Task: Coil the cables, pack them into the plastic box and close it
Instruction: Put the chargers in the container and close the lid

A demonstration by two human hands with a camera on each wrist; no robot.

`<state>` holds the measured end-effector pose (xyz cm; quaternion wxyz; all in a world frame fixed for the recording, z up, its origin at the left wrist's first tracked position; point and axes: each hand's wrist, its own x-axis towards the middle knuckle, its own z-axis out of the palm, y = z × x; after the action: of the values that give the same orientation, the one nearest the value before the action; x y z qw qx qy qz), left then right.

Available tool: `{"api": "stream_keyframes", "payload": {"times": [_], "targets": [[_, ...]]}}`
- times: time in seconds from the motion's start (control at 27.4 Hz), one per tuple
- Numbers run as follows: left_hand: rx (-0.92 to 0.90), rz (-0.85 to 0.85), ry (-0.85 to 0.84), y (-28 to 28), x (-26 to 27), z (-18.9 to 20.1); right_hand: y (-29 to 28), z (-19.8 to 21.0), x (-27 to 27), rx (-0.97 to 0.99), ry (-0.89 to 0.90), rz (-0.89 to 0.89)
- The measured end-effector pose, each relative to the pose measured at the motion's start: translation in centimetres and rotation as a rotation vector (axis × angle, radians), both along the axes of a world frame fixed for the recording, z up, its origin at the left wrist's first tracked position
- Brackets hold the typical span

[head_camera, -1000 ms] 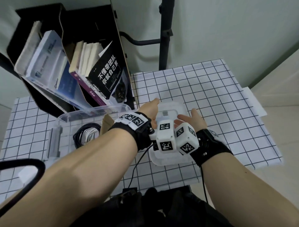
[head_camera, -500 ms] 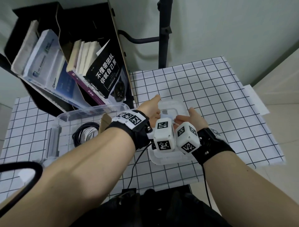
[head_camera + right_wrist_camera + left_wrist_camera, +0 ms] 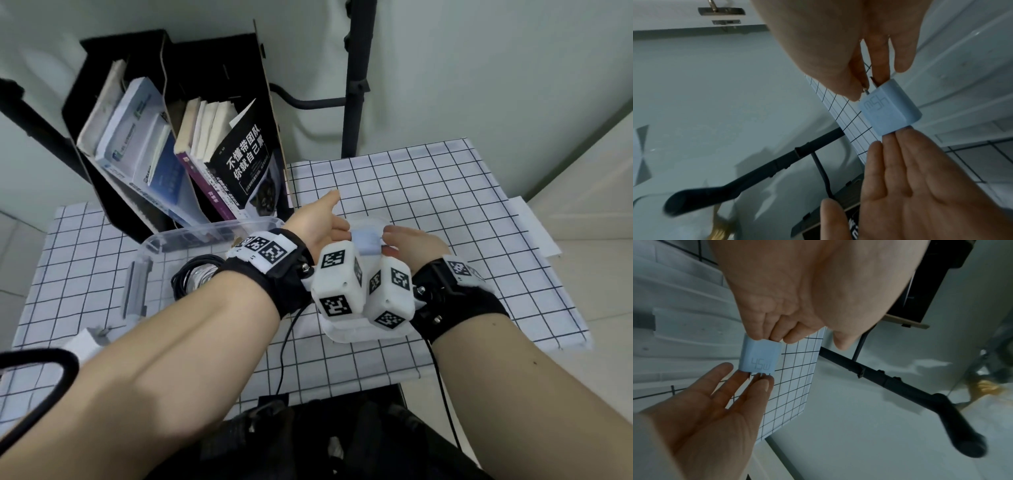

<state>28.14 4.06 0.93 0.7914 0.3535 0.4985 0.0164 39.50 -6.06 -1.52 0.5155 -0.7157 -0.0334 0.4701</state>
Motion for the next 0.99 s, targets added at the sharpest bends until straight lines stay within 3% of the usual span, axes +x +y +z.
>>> {"api": "stream_keyframes", "payload": {"times": [0.51, 0.99], "targets": [[0.082, 0.188, -0.164, -1.2, -9.3, 4.2, 0.4, 3.3, -7.0, 0.263, -0.134, 0.049], [0.074, 0.343, -0.178, -0.8, -16.4, 3.9, 3.1, 3.7, -12.6, 0.284, -0.369, 0.267]]}}
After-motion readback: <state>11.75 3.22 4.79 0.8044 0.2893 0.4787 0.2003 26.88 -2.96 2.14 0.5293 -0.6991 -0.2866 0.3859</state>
